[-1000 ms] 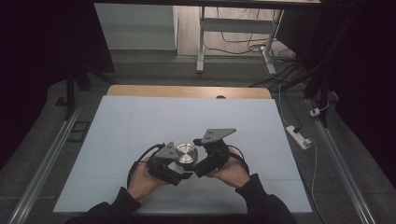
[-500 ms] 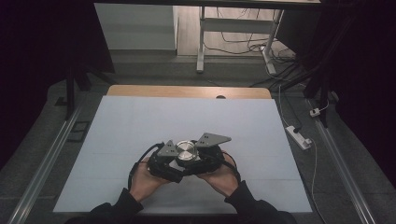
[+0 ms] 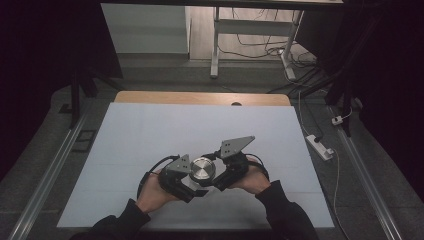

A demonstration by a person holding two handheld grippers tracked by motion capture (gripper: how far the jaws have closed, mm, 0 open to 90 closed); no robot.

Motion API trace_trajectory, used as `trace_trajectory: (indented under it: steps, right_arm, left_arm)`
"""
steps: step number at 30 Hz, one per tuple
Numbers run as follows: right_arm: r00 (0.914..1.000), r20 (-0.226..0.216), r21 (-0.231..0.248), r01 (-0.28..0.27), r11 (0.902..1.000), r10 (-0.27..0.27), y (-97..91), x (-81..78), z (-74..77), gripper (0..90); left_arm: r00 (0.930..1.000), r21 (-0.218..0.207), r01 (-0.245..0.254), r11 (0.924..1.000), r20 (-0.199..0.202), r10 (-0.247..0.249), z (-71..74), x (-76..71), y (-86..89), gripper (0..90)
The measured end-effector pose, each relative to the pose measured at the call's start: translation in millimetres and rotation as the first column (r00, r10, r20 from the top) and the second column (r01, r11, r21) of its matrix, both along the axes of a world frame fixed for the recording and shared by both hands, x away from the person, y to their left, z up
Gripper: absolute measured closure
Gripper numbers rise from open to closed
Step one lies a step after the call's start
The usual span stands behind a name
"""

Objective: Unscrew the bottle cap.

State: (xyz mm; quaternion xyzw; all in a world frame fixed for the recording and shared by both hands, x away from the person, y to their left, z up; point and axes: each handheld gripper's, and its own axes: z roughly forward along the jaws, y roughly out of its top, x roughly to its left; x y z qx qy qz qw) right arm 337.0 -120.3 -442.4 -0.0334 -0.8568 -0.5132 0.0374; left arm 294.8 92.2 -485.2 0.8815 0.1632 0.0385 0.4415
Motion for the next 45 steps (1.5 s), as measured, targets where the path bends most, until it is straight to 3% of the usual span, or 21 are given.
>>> trace_trajectory:
  steps: [3, 8, 9, 11, 12, 13, 14, 16, 22, 25, 27, 28, 29, 30, 32, 34, 38, 41, 43, 44, 45]
  right_arm:
    - [0.9998, -0.006, 0.0, -0.02, 0.9998, 0.02, -0.9, 1.1, -0.5, 18.2]
    - [0.9926, -0.011, -0.046, 0.12, 0.9917, -0.121, 2.4, -3.1, 6.6, 6.3]
    - [0.9814, -0.038, -0.049, 0.186, 0.9812, -0.188, 3.5, -4.7, 9.5, 3.4]
    - [0.9744, -0.05, -0.057, 0.216, 0.9746, -0.219, 4.6, -5.5, 10.4, 2.4]
    - [0.9586, -0.06, -0.072, 0.274, 0.9591, -0.278, 8.1, -8.9, 11.1, 1.7]
    - [0.9586, -0.06, -0.072, 0.274, 0.9591, -0.278, 8.1, -8.9, 11.1, 1.7]
    - [0.9405, -0.025, -0.088, 0.335, 0.9379, -0.339, 13.2, -13.8, 10.5, 3.5]
    - [0.924, 0.01, -0.087, 0.382, 0.9202, -0.382, 18.1, -18.5, 8.8, 6.7]
    - [0.8881, 0.043, -0.023, 0.459, 0.8883, -0.458, 26.2, -29.2, 5.0, 17.9]
    - [0.8834, 0.051, -0.012, 0.467, 0.8842, -0.466, 26.8, -31.0, 4.8, 18.1]
    - [0.894, 0.058, -0.014, 0.446, 0.8951, -0.444, 26.1, -31.5, 6.6, 18.2]
    - [0.9129, 0.065, -0.021, 0.405, 0.9141, -0.403, 23.8, -29.8, 9.2, 18.2]
    - [0.9129, 0.065, -0.021, 0.405, 0.9141, -0.403, 23.8, -29.8, 9.2, 18.2]
    - [0.9434, 0.048, -0.016, 0.329, 0.9441, -0.328, 18.9, -25.0, 11.5, 18.2]
    - [0.9706, 0.021, -0.008, 0.24, 0.9707, -0.24, 13.2, -18.6, 12.9, 18.2]
    - [0.9887, 0.025, -0.005, 0.148, 0.989, -0.148, 8.3, -13.2, 12.9, 18.2]
    - [0.9996, 0.027, -0.005, -0.001, 1.0, 0.001, 1.9, -5.2, 11.3, 18.2]
    - [0.999, 0.028, -0.003, -0.034, 0.9994, 0.034, 0.7, -3.0, 10.3, 18.1]
    - [0.9999, 0.006, -0.008, -0.011, 0.9999, 0.011, 0.8, -2.8, 11.0, 17.3]
    - [0.9982, -0.02, -0.009, 0.057, 0.9983, -0.057, 2.6, -3.6, 13.8, 7.1]
    - [0.9982, -0.02, -0.009, 0.057, 0.9983, -0.057, 2.6, -3.6, 13.8, 7.1]
  left_arm:
    - [1.0, 0.002, -0.001, 1.0, 0.001, 0.001, 0.1, -0.2, -0.3, 16.0]
    - [0.9981, 0.009, -0.061, 0.9981, 0.009, 0.061, 1.2, 1.0, 3.0, 16.0]
    - [0.9968, 0.009, -0.08, 0.9968, 0.008, 0.08, 1.3, 1.2, 3.5, 16.0]
    - [0.9934, 0.008, -0.115, 0.9934, 0.006, 0.115, 1.1, 2.0, 4.4, 16.0]
    - [0.9916, 0.005, -0.129, 0.9916, 0.003, 0.129, 1.0, 2.5, 5.0, 16.0]
    - [0.9901, 0.005, -0.141, 0.9901, 0.001, 0.141, 0.9, 3.0, 5.7, 16.0]
    - [0.9877, 0.004, -0.156, 0.9877, 0.0, 0.156, 0.8, 3.1, 6.0, 16.0]
    - [0.9838, 0.011, -0.179, 0.9838, 0.005, 0.179, 1.0, 3.3, 6.3, 16.0]
    - [0.9791, 0.017, -0.203, 0.9789, 0.008, 0.203, 1.2, 3.4, 6.1, 16.0]
    - [0.9816, 0.009, -0.191, 0.9816, 0.009, 0.191, 1.6, 2.9, 6.4, 16.0]
    - [0.9858, -0.001, -0.168, 0.9858, 0.007, 0.168, 2.4, 2.6, 7.6, 16.0]
    - [0.9877, -0.006, -0.156, 0.9878, 0.009, 0.156, 2.8, 2.3, 8.1, 16.0]
    - [0.9896, -0.015, -0.143, 0.9895, 0.007, 0.144, 3.3, 2.0, 8.5, 16.0]
    - [0.9923, -0.022, -0.124, 0.9921, 0.009, 0.124, 3.8, 1.6, 9.0, 16.0]
    - [0.9967, -0.029, -0.081, 0.9963, 0.007, 0.081, 4.9, 1.0, 8.9, 16.0]
    - [0.9992, -0.032, -0.04, 0.9987, 0.007, 0.04, 5.5, 0.4, 8.0, 16.0]
    - [0.9998, -0.026, 0.021, 0.9994, 0.007, -0.021, 4.1, -1.1, 3.9, 16.0]
    - [0.9999, -0.032, 0.014, 0.9994, 0.002, -0.014, 3.3, -2.3, 1.7, 16.0]
    - [1.0, -0.024, 0.005, 0.9997, 0.007, -0.005, 4.1, -2.0, 2.5, 16.0]
    - [0.9998, -0.015, -0.019, 0.9997, 0.01, 0.02, 4.3, -1.7, 3.2, 16.0]
    - [0.9998, -0.015, -0.019, 0.9997, 0.01, 0.02, 4.3, -1.7, 3.2, 16.0]
